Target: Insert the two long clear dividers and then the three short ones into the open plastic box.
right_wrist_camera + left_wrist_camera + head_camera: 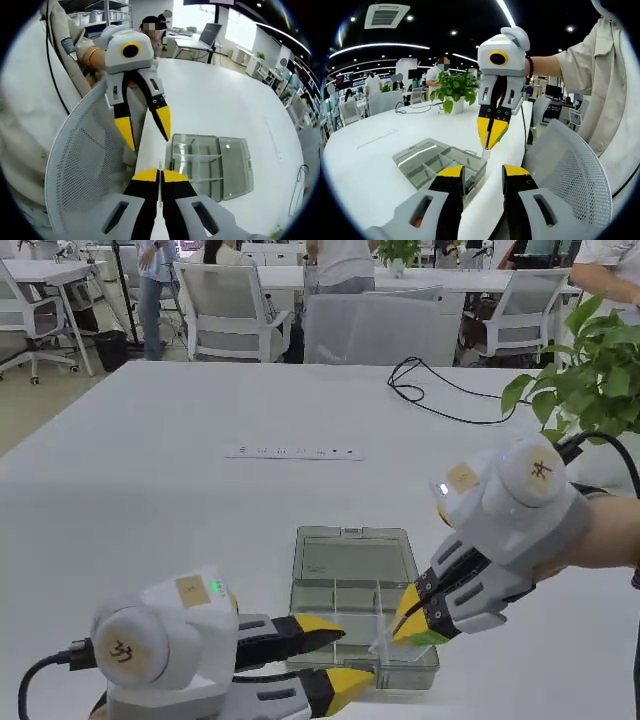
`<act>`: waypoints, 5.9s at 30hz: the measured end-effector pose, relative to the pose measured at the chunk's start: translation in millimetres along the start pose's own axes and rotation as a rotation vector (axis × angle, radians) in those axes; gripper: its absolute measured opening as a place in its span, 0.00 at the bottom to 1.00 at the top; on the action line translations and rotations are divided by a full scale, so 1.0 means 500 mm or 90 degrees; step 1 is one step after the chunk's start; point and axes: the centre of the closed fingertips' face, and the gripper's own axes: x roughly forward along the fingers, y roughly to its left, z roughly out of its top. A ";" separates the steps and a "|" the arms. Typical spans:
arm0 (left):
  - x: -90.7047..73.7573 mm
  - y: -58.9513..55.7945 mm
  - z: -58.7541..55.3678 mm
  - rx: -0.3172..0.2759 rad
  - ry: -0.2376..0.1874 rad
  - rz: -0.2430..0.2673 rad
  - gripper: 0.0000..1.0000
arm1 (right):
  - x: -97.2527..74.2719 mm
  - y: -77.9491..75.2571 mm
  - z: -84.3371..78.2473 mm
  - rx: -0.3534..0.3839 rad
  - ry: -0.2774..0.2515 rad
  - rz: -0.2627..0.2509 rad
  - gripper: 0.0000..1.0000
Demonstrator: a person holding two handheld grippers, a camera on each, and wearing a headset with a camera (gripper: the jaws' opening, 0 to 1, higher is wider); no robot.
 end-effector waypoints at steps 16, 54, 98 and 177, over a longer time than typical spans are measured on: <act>-0.005 0.038 -0.011 -0.032 0.001 0.053 0.56 | 0.014 -0.074 -0.035 0.003 0.093 -0.038 0.02; -0.017 0.069 -0.018 -0.057 -0.003 0.097 0.72 | 0.051 -0.134 -0.108 0.033 0.188 -0.038 0.02; -0.022 0.076 -0.023 -0.063 0.001 0.103 0.67 | 0.049 -0.136 -0.103 0.029 0.198 -0.031 0.02; -0.025 0.085 -0.033 -0.062 0.017 0.120 0.64 | 0.138 -0.136 -0.160 0.094 0.216 0.005 0.02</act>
